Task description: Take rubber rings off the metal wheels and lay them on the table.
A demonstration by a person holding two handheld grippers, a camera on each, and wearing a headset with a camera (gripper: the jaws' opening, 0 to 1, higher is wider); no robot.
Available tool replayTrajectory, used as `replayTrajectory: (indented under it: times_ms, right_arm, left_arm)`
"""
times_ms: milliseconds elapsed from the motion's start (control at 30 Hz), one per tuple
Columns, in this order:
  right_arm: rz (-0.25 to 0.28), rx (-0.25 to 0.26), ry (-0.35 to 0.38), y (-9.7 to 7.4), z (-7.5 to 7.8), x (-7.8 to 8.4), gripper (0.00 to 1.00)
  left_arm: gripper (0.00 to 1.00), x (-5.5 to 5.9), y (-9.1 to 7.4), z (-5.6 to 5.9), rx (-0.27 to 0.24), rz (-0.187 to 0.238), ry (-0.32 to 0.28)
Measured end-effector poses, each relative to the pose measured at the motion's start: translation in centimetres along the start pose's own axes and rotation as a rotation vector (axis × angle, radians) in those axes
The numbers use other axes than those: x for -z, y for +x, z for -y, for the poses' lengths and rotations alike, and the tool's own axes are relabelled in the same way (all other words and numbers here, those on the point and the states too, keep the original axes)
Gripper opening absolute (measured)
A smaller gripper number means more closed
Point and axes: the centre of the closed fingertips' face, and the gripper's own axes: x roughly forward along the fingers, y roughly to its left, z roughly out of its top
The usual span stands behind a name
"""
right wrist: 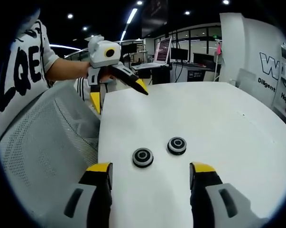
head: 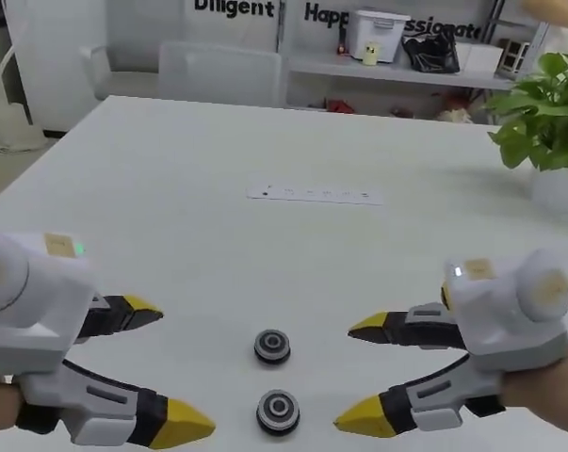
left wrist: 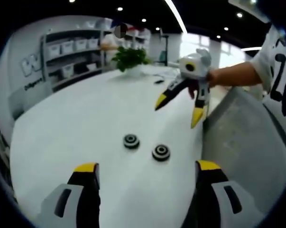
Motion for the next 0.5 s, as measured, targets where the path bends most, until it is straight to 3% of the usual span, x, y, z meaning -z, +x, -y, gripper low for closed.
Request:
replayTrajectory:
  times_ms: [500]
  right_arm:
    - [-0.038,-0.025,0.006,1.3,0.7,1.2,0.58]
  left_arm:
    - [0.77,0.7,2.0,0.3,0.043,-0.03,0.026]
